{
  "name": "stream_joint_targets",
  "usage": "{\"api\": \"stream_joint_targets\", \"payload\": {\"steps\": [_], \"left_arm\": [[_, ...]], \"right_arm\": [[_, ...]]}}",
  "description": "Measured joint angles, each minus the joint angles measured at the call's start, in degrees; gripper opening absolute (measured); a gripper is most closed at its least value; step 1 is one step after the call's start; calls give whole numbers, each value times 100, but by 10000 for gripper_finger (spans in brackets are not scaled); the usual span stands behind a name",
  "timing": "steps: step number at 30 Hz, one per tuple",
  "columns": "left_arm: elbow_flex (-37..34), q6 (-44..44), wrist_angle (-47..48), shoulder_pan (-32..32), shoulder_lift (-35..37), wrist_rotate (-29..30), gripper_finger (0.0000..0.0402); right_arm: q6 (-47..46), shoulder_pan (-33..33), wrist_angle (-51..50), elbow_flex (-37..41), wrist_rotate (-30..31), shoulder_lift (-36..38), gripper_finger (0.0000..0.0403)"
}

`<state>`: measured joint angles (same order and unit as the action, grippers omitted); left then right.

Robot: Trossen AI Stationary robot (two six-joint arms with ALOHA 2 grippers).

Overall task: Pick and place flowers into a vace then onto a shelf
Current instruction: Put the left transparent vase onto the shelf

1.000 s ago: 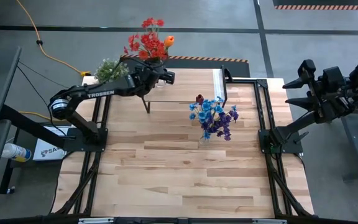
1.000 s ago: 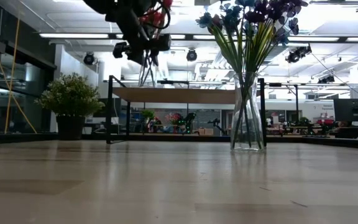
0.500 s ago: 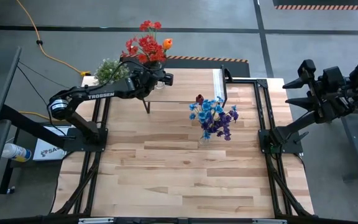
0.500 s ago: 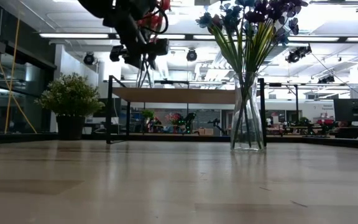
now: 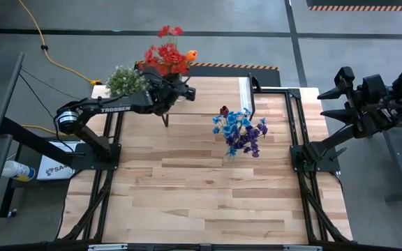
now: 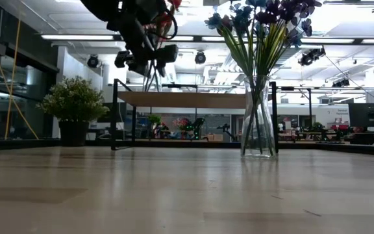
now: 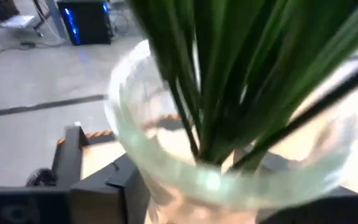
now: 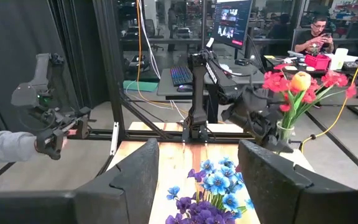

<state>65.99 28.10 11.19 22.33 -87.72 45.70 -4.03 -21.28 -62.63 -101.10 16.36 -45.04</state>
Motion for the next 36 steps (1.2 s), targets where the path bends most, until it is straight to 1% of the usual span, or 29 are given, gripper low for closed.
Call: {"api": "stream_joint_targets", "payload": {"steps": [2,5,13,21,36], "left_arm": [[-6,56,50,-35,-11,2,267],[-6,76,110,-109,-9,95,277],[-1,104,302,-225,-2,195,267],[-1,79,467,-374,59,315,266],[10,90,568,-364,137,349,266]], "right_arm": [[0,0,0,0,0,0,209],[0,1,0,0,-1,1,212],[0,1,0,0,-2,1,209],[-66,1,0,0,-37,1,212],[-48,0,2,0,-42,2,209]]}}
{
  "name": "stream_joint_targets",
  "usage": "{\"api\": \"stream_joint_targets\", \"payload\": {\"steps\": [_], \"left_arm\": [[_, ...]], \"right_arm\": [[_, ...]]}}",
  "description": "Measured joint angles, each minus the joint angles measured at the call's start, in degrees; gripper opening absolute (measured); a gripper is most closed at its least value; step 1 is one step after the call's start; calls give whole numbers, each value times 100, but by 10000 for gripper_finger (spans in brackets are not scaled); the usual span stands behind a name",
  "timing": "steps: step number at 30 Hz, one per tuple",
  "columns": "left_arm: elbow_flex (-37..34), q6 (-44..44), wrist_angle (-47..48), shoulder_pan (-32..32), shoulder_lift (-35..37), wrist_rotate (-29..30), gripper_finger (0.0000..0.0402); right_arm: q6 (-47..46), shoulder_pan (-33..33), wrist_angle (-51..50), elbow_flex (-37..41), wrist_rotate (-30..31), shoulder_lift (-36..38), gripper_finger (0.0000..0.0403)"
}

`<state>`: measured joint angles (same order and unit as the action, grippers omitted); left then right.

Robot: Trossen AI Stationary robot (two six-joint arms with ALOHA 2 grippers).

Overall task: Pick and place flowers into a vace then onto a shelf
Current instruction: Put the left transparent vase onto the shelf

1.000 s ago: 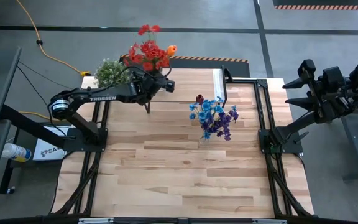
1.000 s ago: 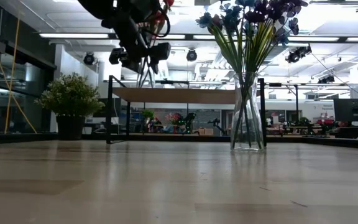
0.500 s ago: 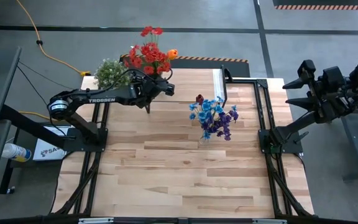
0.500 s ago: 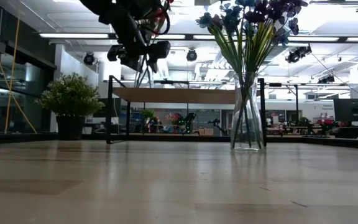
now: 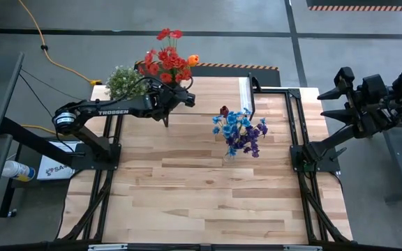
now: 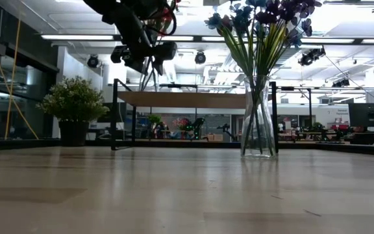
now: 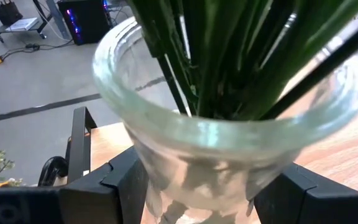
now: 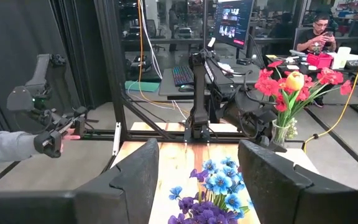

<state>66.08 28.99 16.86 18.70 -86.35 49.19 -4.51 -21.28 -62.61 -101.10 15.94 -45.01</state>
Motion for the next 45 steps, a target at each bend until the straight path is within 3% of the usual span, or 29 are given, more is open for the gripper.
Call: {"api": "stream_joint_targets", "payload": {"steps": [10,24,45], "left_arm": [[0,-2,2,2,0,0,270],[-66,-6,-20,2,-2,5,355],[-68,-18,599,-44,393,-177,399]], "right_arm": [[1,0,2,0,-2,0,212],[2,2,2,0,-158,0,210],[-5,1,-2,0,-285,0,213]]}}
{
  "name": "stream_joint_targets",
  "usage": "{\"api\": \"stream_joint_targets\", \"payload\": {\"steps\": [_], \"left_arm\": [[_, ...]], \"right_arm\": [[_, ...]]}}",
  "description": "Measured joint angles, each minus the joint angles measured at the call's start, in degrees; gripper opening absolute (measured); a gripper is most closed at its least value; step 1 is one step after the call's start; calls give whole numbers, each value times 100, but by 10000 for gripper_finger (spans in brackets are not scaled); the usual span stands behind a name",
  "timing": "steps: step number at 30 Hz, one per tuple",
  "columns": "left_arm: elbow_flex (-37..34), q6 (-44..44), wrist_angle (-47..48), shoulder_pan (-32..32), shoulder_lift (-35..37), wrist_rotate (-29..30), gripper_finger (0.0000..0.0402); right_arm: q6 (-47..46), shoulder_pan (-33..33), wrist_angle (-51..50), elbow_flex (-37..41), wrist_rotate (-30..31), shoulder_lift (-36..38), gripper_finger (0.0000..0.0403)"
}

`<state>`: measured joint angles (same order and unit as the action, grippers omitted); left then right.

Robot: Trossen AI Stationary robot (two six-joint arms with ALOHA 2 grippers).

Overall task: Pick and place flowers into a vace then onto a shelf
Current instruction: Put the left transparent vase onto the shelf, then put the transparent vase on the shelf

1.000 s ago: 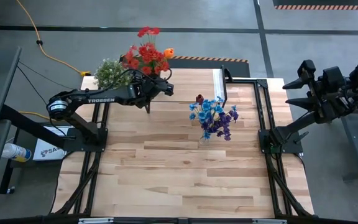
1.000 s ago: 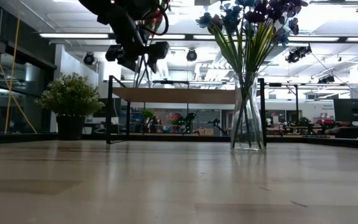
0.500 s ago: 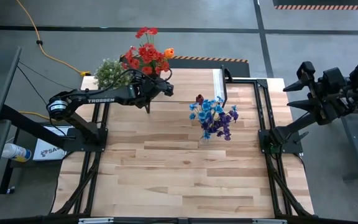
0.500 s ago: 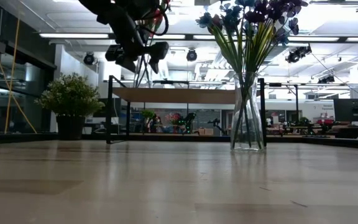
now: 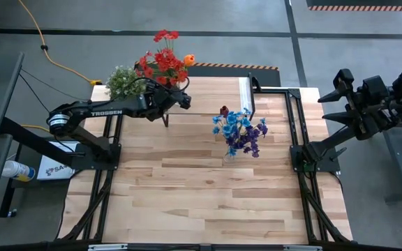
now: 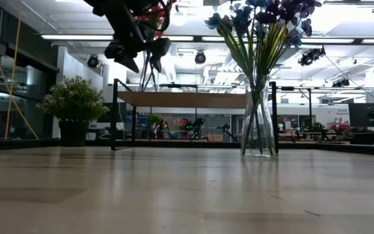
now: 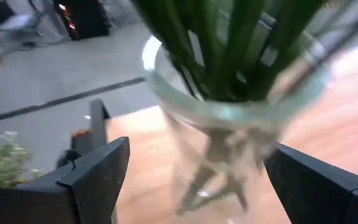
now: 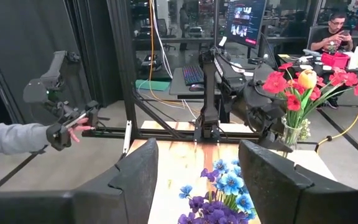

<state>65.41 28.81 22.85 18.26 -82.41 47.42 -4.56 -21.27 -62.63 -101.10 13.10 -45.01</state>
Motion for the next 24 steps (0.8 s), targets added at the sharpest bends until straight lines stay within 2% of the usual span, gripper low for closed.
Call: {"api": "stream_joint_targets", "payload": {"steps": [5,16,24], "left_arm": [[0,3,12,-50,0,-195,400],[2,2,472,-537,61,355,400],[-7,18,632,-950,274,480,399]], "right_arm": [[5,1,5,0,1,0,209],[5,1,48,0,1,0,210],[3,1,46,0,1,0,213]]}}
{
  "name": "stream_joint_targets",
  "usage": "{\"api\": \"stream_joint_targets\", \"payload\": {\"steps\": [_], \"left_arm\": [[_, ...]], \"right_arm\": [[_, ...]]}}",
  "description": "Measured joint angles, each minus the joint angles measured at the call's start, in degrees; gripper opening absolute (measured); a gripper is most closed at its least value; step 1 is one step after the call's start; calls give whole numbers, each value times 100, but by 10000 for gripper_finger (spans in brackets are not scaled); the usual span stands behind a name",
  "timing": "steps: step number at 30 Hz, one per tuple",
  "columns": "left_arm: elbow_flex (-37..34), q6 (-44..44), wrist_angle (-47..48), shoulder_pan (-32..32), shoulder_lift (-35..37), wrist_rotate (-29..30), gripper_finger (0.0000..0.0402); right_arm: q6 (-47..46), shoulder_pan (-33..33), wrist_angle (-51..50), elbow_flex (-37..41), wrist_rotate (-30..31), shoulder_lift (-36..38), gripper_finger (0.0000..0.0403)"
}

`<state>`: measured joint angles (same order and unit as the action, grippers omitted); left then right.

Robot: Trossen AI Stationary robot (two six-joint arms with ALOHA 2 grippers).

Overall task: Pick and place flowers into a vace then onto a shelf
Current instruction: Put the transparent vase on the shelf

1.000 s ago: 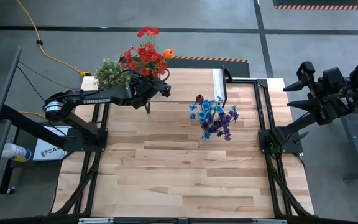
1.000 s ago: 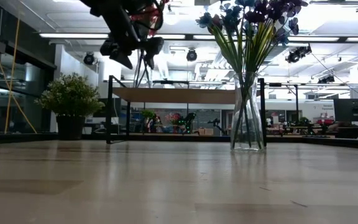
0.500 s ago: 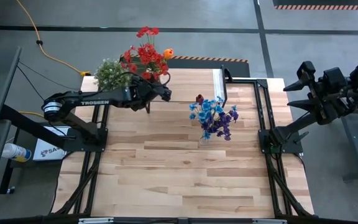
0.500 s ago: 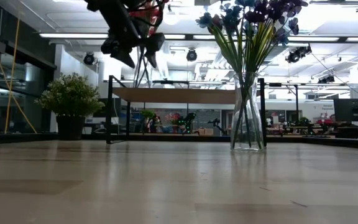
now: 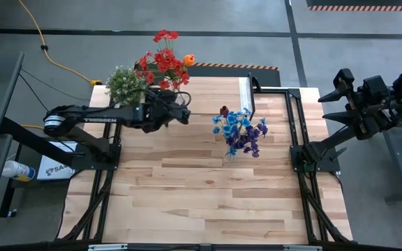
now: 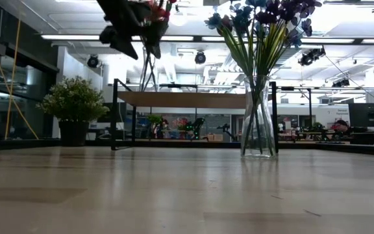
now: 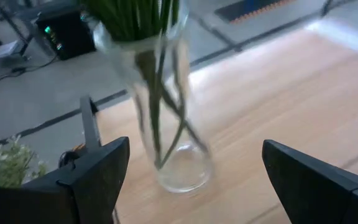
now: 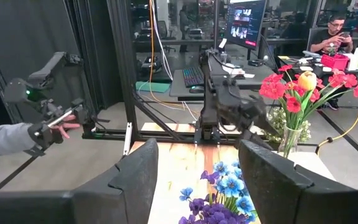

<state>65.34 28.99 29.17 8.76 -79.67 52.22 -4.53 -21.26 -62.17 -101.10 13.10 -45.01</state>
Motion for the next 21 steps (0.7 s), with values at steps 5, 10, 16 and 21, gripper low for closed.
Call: {"api": "stream_joint_targets", "payload": {"steps": [5,10,16,21], "left_arm": [[7,128,159,-373,385,-52,399],[9,136,201,-979,869,-219,400],[10,168,35,-1744,1286,-394,397],[8,166,61,-2345,1476,-481,397]], "right_arm": [[-4,-2,-3,0,0,0,209],[2,0,-9,0,-17,0,212],[2,0,-9,0,-315,0,211],[-178,-2,-11,0,-574,0,210]]}}
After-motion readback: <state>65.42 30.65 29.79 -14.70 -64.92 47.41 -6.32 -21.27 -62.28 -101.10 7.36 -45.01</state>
